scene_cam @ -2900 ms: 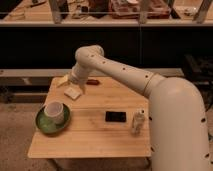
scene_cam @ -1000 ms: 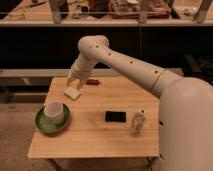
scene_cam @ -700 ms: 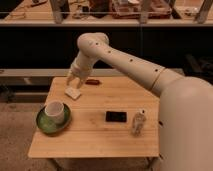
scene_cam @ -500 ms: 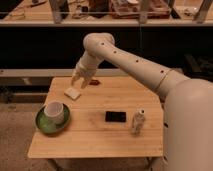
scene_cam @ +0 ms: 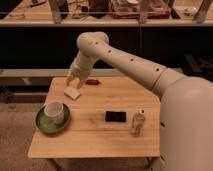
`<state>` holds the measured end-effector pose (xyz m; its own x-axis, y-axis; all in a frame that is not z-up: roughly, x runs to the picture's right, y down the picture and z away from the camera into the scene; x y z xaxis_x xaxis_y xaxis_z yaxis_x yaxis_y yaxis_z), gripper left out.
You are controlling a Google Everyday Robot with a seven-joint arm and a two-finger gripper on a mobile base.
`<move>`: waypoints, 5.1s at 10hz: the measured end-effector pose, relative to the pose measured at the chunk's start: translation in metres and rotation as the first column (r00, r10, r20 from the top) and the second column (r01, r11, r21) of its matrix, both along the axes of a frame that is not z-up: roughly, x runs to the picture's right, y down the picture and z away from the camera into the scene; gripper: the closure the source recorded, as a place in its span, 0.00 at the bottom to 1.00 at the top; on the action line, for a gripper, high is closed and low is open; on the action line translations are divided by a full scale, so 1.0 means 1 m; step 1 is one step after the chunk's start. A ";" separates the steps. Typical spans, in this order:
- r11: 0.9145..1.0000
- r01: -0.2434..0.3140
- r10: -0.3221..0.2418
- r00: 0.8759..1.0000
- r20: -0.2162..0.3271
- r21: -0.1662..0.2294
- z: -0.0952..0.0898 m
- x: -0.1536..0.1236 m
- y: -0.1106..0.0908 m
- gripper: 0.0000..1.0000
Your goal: Knock the bottle over
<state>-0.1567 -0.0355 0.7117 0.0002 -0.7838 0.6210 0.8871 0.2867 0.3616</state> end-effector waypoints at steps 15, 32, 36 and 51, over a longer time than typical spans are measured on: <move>1.000 0.004 -0.006 0.997 -0.077 -0.024 -0.036 -0.022 0.007 0.55; 0.997 0.051 -0.054 0.997 -0.054 -0.057 -0.060 -0.027 0.016 0.55; 0.997 0.051 -0.054 0.997 -0.052 -0.058 -0.063 -0.038 0.021 0.55; 0.997 0.048 -0.052 0.997 -0.055 -0.066 -0.093 -0.021 0.025 0.55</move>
